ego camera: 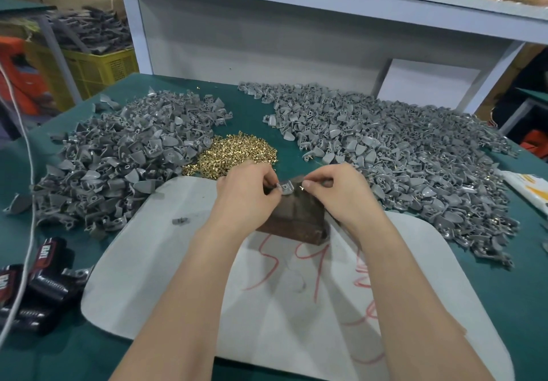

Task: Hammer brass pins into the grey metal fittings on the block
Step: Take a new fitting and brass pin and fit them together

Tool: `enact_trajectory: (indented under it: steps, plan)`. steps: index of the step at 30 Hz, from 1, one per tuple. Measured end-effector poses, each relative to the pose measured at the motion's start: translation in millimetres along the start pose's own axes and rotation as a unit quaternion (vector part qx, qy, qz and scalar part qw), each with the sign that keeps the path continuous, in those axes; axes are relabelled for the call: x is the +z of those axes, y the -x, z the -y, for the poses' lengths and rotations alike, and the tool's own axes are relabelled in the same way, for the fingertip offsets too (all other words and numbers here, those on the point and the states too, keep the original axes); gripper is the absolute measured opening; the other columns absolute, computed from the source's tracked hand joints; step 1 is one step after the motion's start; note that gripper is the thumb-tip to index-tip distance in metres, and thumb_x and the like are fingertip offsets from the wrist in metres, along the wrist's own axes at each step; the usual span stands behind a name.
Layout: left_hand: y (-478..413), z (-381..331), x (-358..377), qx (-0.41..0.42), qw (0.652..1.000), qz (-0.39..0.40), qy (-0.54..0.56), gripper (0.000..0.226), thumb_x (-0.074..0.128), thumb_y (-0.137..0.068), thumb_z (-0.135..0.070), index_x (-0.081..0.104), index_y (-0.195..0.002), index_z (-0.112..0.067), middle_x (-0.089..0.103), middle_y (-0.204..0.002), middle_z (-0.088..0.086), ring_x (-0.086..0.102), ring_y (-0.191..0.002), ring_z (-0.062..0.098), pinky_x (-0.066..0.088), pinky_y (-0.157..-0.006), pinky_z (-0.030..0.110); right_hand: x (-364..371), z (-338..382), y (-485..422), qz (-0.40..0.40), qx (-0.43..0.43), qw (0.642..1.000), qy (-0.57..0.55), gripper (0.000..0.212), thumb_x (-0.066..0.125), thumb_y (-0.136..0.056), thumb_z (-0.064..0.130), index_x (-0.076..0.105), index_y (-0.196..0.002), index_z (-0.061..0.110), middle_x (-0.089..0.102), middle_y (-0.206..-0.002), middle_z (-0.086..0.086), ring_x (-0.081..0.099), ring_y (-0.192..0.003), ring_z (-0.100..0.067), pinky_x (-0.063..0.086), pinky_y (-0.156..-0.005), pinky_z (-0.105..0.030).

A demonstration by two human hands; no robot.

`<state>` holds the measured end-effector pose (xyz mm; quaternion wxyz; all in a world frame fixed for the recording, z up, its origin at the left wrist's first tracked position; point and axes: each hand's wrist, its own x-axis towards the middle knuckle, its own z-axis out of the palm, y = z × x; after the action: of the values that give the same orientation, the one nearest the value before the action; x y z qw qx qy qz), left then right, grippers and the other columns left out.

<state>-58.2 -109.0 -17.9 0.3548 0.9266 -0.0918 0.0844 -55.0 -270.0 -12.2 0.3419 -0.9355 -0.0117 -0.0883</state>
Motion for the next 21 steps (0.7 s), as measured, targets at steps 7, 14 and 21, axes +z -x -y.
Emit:
enact_trajectory:
  steps: [7, 14, 21]
  plan:
    - [-0.4, -0.2, 0.5, 0.000, 1.000, -0.002, -0.002, 0.011, 0.065, -0.085, -0.021, 0.058, -0.079, -0.026, 0.062, -0.096, -0.001, 0.059, -0.095, 0.022, 0.047, -0.089, 0.042, 2.2, 14.1, 3.8, -0.012, -0.038, 0.992, 0.121, 0.013, 0.060, -0.089, 0.020, 0.072, -0.093, 0.020, 0.067, -0.095, 0.000, 0.059, -0.094, -0.022, 0.047, -0.087, -0.037]
    - [-1.9, 0.7, 1.2, 0.004, 1.000, 0.002, 0.003, 0.007, 0.065, -0.086, -0.021, 0.061, -0.080, -0.024, 0.066, -0.094, 0.000, 0.061, -0.093, 0.023, 0.049, -0.087, 0.042, 9.4, 20.4, 6.2, 0.003, -0.062, 0.978, 0.197, 0.014, 0.051, -0.093, 0.019, 0.063, -0.100, 0.015, 0.060, -0.104, -0.007, 0.054, -0.100, -0.026, 0.044, -0.089, -0.039]
    - [-3.4, 2.2, 2.3, 0.009, 1.000, 0.001, -0.005, 0.004, 0.064, -0.086, -0.020, 0.068, -0.085, -0.019, 0.066, -0.093, 0.004, 0.062, -0.091, 0.025, 0.049, -0.085, 0.041, 5.1, 15.0, 4.1, -0.048, -0.034, 0.997, -0.040, 0.019, 0.053, -0.093, 0.010, 0.063, -0.107, 0.018, 0.059, -0.081, 0.010, 0.056, -0.083, -0.012, 0.043, -0.082, -0.022]
